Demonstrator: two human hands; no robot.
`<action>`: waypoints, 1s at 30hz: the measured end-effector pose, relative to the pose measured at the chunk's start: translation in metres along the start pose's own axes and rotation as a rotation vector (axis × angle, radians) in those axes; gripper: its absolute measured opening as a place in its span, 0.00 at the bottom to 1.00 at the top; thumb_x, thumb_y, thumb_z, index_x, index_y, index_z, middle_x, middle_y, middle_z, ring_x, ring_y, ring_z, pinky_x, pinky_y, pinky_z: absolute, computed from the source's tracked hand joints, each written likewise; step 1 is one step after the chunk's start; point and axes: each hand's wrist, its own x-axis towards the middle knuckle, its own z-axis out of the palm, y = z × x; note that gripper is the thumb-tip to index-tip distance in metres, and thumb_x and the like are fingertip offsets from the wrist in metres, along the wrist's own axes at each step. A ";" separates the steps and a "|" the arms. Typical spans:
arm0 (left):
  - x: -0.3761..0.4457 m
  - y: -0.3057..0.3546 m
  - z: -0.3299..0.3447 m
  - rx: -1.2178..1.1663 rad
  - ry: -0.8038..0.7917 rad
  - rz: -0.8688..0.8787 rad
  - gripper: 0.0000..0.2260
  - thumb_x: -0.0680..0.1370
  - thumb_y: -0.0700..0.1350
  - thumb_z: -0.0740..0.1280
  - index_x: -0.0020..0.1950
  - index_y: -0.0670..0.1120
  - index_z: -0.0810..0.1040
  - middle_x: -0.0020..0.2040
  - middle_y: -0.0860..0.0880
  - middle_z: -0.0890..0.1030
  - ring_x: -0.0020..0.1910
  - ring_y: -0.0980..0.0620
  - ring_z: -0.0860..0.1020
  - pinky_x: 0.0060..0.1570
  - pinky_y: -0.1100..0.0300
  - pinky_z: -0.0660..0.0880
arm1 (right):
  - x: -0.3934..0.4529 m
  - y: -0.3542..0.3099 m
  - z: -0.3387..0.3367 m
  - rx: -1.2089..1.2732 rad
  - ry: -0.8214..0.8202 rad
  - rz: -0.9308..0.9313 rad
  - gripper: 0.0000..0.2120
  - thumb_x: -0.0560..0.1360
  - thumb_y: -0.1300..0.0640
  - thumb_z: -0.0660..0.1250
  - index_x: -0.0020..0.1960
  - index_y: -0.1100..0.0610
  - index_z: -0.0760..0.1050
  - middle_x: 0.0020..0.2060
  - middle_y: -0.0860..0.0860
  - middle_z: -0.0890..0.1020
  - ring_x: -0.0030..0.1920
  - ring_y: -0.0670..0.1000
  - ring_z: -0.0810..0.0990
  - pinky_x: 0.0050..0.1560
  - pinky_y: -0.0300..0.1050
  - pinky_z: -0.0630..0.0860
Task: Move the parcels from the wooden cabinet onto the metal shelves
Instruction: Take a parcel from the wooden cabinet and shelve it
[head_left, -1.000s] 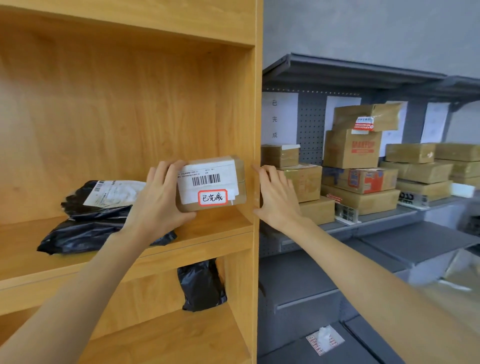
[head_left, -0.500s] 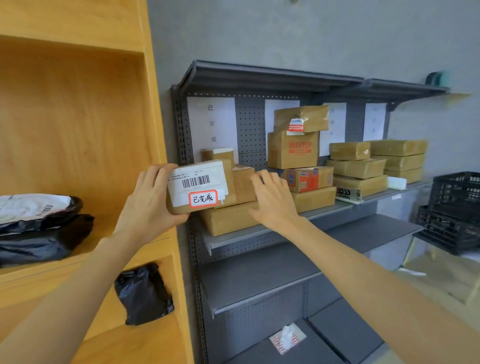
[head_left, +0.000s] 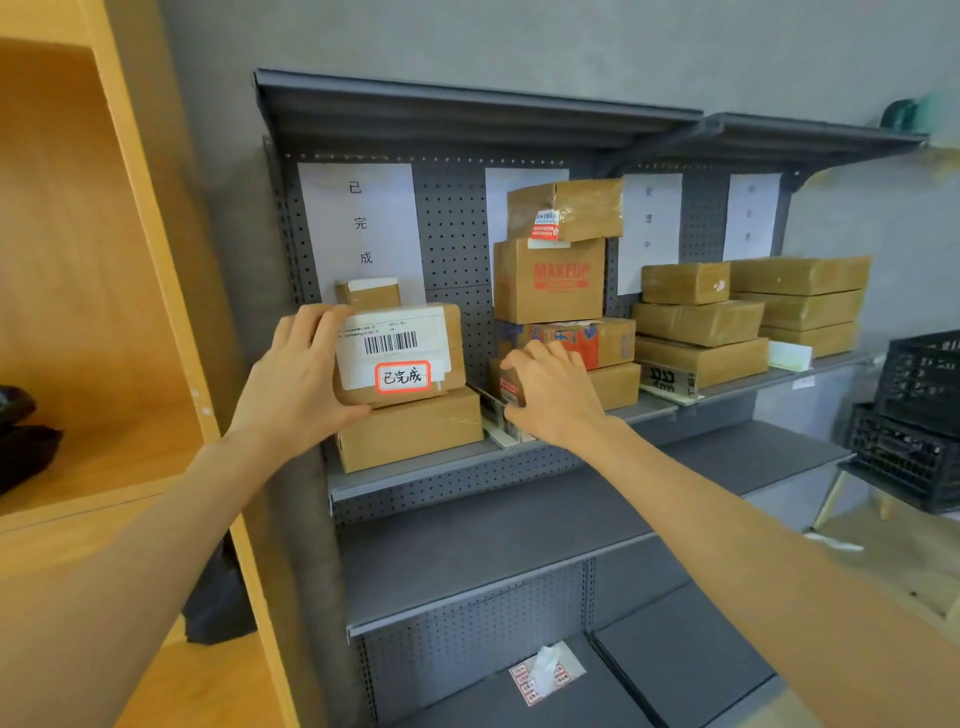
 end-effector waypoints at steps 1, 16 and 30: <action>0.006 -0.002 0.007 0.001 0.001 -0.008 0.42 0.63 0.48 0.81 0.71 0.42 0.64 0.66 0.43 0.69 0.64 0.42 0.67 0.51 0.43 0.76 | 0.006 0.005 0.005 0.006 -0.004 0.002 0.25 0.75 0.52 0.67 0.70 0.54 0.66 0.64 0.53 0.71 0.66 0.56 0.66 0.62 0.49 0.63; 0.132 -0.070 0.099 0.024 0.092 -0.120 0.42 0.65 0.48 0.79 0.72 0.41 0.63 0.67 0.41 0.67 0.65 0.41 0.65 0.56 0.41 0.72 | 0.168 0.055 0.073 -0.041 0.020 -0.064 0.24 0.76 0.51 0.66 0.69 0.55 0.67 0.64 0.54 0.72 0.64 0.57 0.67 0.64 0.51 0.64; 0.236 -0.125 0.143 0.212 0.182 -0.123 0.40 0.65 0.49 0.79 0.71 0.41 0.63 0.66 0.41 0.67 0.63 0.42 0.66 0.55 0.43 0.72 | 0.319 0.074 0.132 0.037 0.092 -0.218 0.24 0.77 0.52 0.65 0.71 0.55 0.66 0.65 0.55 0.70 0.67 0.57 0.66 0.66 0.51 0.63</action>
